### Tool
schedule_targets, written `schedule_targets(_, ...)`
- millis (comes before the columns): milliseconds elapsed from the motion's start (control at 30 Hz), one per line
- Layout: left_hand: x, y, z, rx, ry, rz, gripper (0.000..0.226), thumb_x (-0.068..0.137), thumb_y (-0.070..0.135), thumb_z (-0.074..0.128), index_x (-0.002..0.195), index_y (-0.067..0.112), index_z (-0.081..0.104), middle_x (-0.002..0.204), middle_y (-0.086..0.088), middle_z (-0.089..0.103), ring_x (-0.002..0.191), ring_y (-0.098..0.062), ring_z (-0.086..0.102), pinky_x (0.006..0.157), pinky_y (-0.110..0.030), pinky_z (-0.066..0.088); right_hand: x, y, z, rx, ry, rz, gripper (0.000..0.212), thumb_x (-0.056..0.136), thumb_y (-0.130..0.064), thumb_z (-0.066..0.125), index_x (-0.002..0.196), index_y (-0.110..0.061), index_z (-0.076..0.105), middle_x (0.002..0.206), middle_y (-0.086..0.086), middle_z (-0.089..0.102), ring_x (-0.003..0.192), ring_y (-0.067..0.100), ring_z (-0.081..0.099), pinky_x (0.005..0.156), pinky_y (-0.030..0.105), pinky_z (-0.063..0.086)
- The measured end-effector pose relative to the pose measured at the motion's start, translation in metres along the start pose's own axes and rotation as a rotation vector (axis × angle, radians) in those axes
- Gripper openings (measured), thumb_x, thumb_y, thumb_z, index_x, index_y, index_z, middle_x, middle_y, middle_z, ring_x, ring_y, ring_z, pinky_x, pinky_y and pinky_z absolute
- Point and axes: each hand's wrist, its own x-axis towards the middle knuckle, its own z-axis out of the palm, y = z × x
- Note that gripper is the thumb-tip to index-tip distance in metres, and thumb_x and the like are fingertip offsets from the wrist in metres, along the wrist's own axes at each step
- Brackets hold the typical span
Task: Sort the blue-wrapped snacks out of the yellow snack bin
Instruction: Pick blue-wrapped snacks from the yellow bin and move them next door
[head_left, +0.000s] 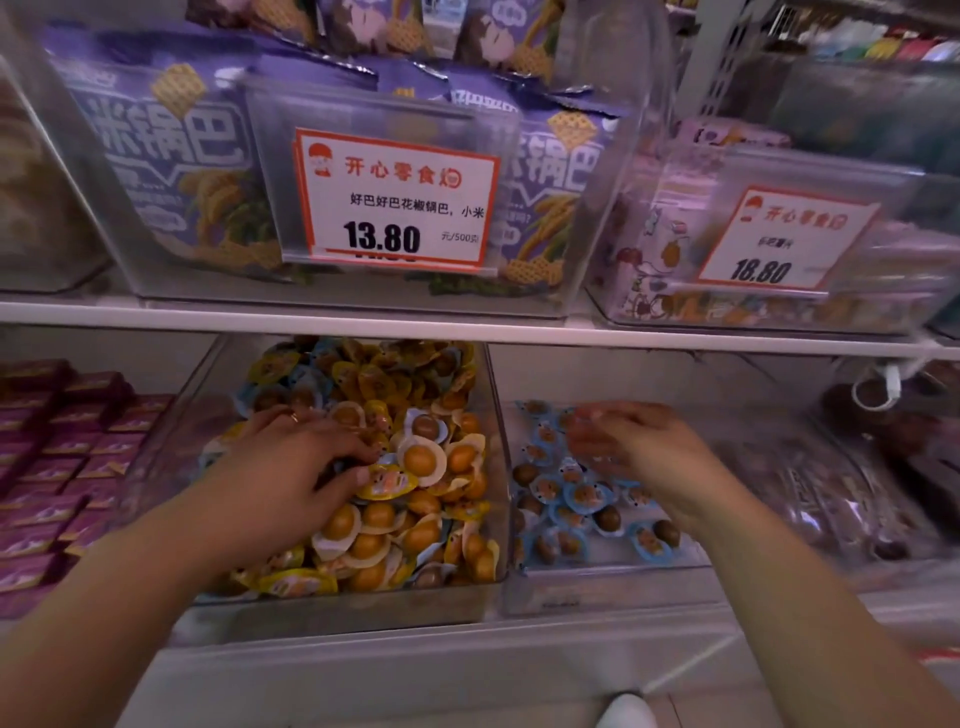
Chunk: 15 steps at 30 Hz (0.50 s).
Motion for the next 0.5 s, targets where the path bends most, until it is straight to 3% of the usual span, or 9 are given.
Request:
schedule_targets(67, -0.001, -0.004, 0.003, 0.003, -0.009, 0.0, 0.033, 0.089, 0.05, 0.057, 0.12, 0.045, 0.064, 0.124, 0.02, 0.063, 0.126, -0.015, 0.048, 0.112, -0.038, 0.025, -0.001, -0.006, 0.009, -0.015, 0.089, -0.106, 0.022, 0.099, -0.005, 0.05, 0.103, -0.01, 0.072, 0.087, 0.006, 0.077, 0.081, 0.016, 0.074, 0.076, 0.031, 0.059)
schedule_targets(133, -0.001, -0.006, 0.004, -0.034, 0.008, -0.003, 0.033, 0.085, 0.048, 0.065, 0.118, 0.045, 0.066, 0.122, 0.021, 0.064, 0.124, -0.015, 0.048, 0.11, -0.035, 0.024, -0.004, -0.01, 0.022, -0.075, 0.137, -0.247, 0.03, 0.096, -0.002, 0.05, 0.094, -0.019, 0.073, 0.085, 0.002, 0.077, 0.082, 0.013, 0.073, 0.068, 0.021, 0.057)
schedule_targets(200, -0.001, -0.007, 0.002, -0.057, 0.039, -0.003, 0.029, 0.082, 0.049, 0.069, 0.111, 0.044, 0.068, 0.116, 0.021, 0.066, 0.121, -0.012, 0.05, 0.109, -0.033, 0.025, -0.011, -0.013, 0.042, -0.181, 0.119, -0.429, 0.031, 0.095, -0.005, 0.052, 0.089, -0.029, 0.071, 0.088, -0.009, 0.076, 0.088, 0.006, 0.07, 0.073, 0.017, 0.054)
schedule_targets(267, 0.0, -0.007, -0.001, -0.069, 0.082, -0.003, 0.025, 0.08, 0.049, 0.071, 0.104, 0.043, 0.07, 0.109, 0.019, 0.067, 0.115, -0.011, 0.054, 0.109, -0.036, 0.031, -0.019, -0.017, 0.063, -0.41, 0.06, -0.635, 0.021, 0.093, -0.02, 0.053, 0.098, -0.031, 0.07, 0.098, -0.017, 0.071, 0.096, 0.0, 0.064, 0.083, 0.015, 0.051)
schedule_targets(400, -0.008, -0.013, -0.011, -0.212, 0.284, -0.038, 0.021, 0.073, 0.034, 0.08, 0.092, 0.034, 0.073, 0.095, 0.009, 0.065, 0.095, -0.018, 0.062, 0.089, -0.039, 0.046, -0.021, -0.022, 0.1, -0.965, -0.099, -0.885, 0.04, 0.089, -0.029, 0.054, 0.127, -0.021, 0.064, 0.116, 0.002, 0.067, 0.111, 0.024, 0.06, 0.105, 0.041, 0.042)
schedule_targets(500, -0.01, -0.017, -0.013, -0.363, 0.436, -0.138, 0.025, 0.075, 0.021, 0.082, 0.096, 0.031, 0.072, 0.099, 0.006, 0.06, 0.091, -0.007, 0.056, 0.085, -0.02, 0.045, -0.017, -0.022, 0.12, -1.311, -0.181, -0.835, 0.051, 0.093, -0.034, 0.049, 0.143, -0.024, 0.048, 0.128, 0.004, 0.062, 0.122, 0.028, 0.055, 0.114, 0.048, 0.027)
